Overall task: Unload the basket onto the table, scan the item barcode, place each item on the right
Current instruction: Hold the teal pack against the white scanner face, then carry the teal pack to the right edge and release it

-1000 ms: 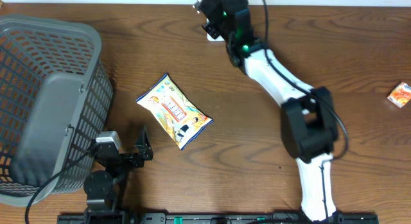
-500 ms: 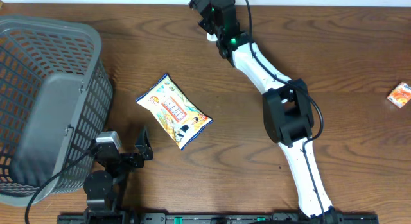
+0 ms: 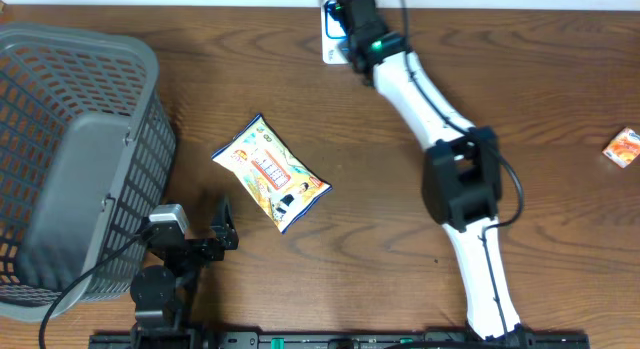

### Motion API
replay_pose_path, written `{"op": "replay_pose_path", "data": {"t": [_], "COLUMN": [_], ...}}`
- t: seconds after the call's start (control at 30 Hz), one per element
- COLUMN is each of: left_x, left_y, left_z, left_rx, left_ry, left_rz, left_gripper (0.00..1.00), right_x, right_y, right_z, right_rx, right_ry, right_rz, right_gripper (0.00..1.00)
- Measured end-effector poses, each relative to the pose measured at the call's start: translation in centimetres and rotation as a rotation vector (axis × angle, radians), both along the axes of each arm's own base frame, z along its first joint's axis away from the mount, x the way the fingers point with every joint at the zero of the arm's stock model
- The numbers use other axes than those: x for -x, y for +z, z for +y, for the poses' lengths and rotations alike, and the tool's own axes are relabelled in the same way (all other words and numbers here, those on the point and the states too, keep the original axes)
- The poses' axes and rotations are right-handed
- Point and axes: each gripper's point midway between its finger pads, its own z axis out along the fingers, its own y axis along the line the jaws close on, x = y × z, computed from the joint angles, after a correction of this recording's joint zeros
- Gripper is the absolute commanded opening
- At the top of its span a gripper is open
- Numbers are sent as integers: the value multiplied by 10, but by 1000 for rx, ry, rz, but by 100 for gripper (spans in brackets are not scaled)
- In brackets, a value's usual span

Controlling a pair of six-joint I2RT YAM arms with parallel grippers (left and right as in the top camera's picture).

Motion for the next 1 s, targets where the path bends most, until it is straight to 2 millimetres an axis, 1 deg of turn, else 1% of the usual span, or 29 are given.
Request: {"op": "replay_pose_path", "data": {"t": [0.1,0.13,0.17,0.2,0.23,0.27,0.3,0.33,0.37,0.4,0.5,0.53,0.57,0.6,0.67,0.73,0.8,0.83,0.87,0.97,1.0], "left_x": [0,0,0,0,0,0,0,0,0,0,0,0,0,0,0,0,0,0,0,0,0], "left_y": [0,0,0,0,0,0,0,0,0,0,0,0,0,0,0,0,0,0,0,0,0], "left_z": [0,0,0,0,0,0,0,0,0,0,0,0,0,0,0,0,0,0,0,0,0], "left_rx": [0,0,0,0,0,0,0,0,0,0,0,0,0,0,0,0,0,0,0,0,0], "left_ry": [0,-1,-1,-1,-1,-1,-1,-1,-1,-1,-1,-1,-1,-1,-1,-1,-1,0,-1,-1,-1], "left_rz": [0,-1,-1,-1,-1,-1,-1,-1,-1,-1,-1,-1,-1,-1,-1,-1,-1,-1,-1,-1,-1], "left_gripper": [100,100,100,100,100,100,100,100,100,100,100,100,100,100,100,100,100,100,100,100,100], "right_x": [14,19,36,39,51,63,76,89,100,114,140,147,155,158,162,165,166,167,168,163,162], "right_y": [47,53,55,54,47,36,28,18,10,2,-12,-16,-19,-22,-27,-37,-48,-51,-55,-61,-61], "right_z": [-112,-140,-207,-225,-276,-314,-346,-374,-395,-420,-455,-466,-477,-482,-481,-470,-447,-439,-428,-399,-393], "right_rx": [79,93,120,124,128,136,147,150,149,145,118,102,75,41,-20,-112,-257,-302,-372,-528,-552], "right_ry": [-320,-390,-553,-596,-711,-789,-854,-911,-953,-1003,-1073,-1093,-1113,-1132,-1147,-1152,-1164,-1178,-1200,-1228,-1227], "right_rz": [-5,3,43,49,69,93,117,139,155,177,221,233,245,244,253,289,340,355,376,409,419], "right_gripper": [1,1,1,1,1,1,1,1,1,1,2,33,99,99,99,99,99,99,99,99,99]}}
